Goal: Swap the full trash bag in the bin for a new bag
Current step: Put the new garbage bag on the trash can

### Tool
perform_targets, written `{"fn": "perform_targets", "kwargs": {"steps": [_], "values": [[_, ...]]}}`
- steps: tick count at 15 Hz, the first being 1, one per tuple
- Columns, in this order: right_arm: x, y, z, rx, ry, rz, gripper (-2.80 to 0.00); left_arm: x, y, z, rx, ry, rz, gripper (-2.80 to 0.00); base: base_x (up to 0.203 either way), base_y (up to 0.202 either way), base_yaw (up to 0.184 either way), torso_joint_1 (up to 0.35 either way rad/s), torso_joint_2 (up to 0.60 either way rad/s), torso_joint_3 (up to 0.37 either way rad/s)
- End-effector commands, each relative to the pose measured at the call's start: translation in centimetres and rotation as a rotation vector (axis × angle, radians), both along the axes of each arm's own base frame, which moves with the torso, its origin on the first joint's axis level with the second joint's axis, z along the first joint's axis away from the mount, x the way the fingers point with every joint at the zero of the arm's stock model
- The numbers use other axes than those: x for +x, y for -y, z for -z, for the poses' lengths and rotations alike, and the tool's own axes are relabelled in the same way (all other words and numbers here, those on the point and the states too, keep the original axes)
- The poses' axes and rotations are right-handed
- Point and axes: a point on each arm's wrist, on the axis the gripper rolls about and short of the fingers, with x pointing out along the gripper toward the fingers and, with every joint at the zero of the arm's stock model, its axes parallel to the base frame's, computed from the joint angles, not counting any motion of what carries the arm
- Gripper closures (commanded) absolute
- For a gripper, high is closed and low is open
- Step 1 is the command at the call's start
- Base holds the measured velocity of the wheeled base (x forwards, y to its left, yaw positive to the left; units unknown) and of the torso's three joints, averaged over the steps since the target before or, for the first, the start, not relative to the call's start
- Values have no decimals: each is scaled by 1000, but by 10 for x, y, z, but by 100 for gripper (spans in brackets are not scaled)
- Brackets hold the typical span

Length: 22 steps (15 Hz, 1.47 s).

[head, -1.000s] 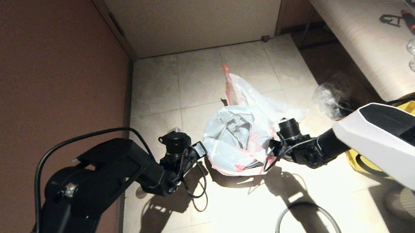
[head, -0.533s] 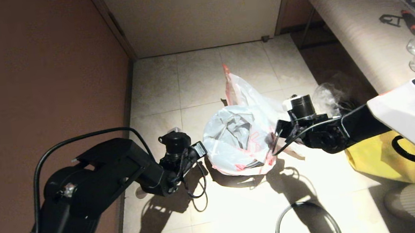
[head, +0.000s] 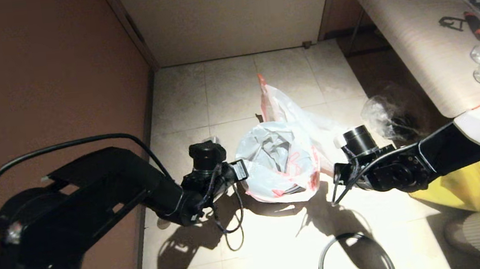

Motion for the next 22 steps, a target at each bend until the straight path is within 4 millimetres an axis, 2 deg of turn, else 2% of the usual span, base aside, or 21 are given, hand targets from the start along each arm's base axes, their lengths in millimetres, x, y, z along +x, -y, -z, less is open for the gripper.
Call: {"fn": "perform_targets", "kwargs": {"steps": [1, 4, 6, 7, 9, 11, 13, 14, 16, 17, 20, 22], "values": [[-8, 3, -2, -6, -3, 8, 0, -12, 22, -43, 48, 23, 70, 0, 0, 0, 0, 0, 0, 0], [-13, 17, 11, -20, -41, 49, 0, 10, 55, -73, 95, 3, 111, 0, 0, 0, 0, 0, 0, 0], [-18, 22, 19, 14, -24, 81, 0, 27, 73, -77, 136, -7, 138, 0, 0, 0, 0, 0, 0, 0], [-24, 24, 23, 26, -18, 88, 0, 36, 81, -60, 184, -12, 168, 0, 0, 0, 0, 0, 0, 0], [-36, 28, 26, 42, 3, 87, 0, 48, 93, 7, 296, -64, 220, 0, 0, 0, 0, 0, 0, 0], [-46, 32, 19, 57, 26, 84, 0, 58, 91, 58, 385, -69, 280, 0, 0, 0, 0, 0, 0, 0], [-53, 34, 6, 78, 57, 75, 0, 70, 88, 89, 358, 23, 323, 0, 0, 0, 0, 0, 0, 0], [-55, 34, 0, 88, 69, 67, 0, 73, 86, 95, 348, 41, 352, 0, 0, 0, 0, 0, 0, 0], [-61, 35, -18, 125, 109, 39, 0, 75, 81, 95, 362, 35, 372, 0, 0, 0, 0, 0, 0, 0], [-62, 35, -21, 130, 115, 30, 0, 75, 81, 95, 362, 36, 372, 0, 0, 0, 0, 0, 0, 0], [-64, 36, -19, 129, 106, 32, 0, 75, 82, 89, 356, 50, 368, 0, 0, 0, 0, 0, 0, 0], [-65, 36, -16, 125, 95, 31, 0, 74, 84, 71, 340, 82, 360, 0, 0, 0, 0, 0, 0, 0]]}}
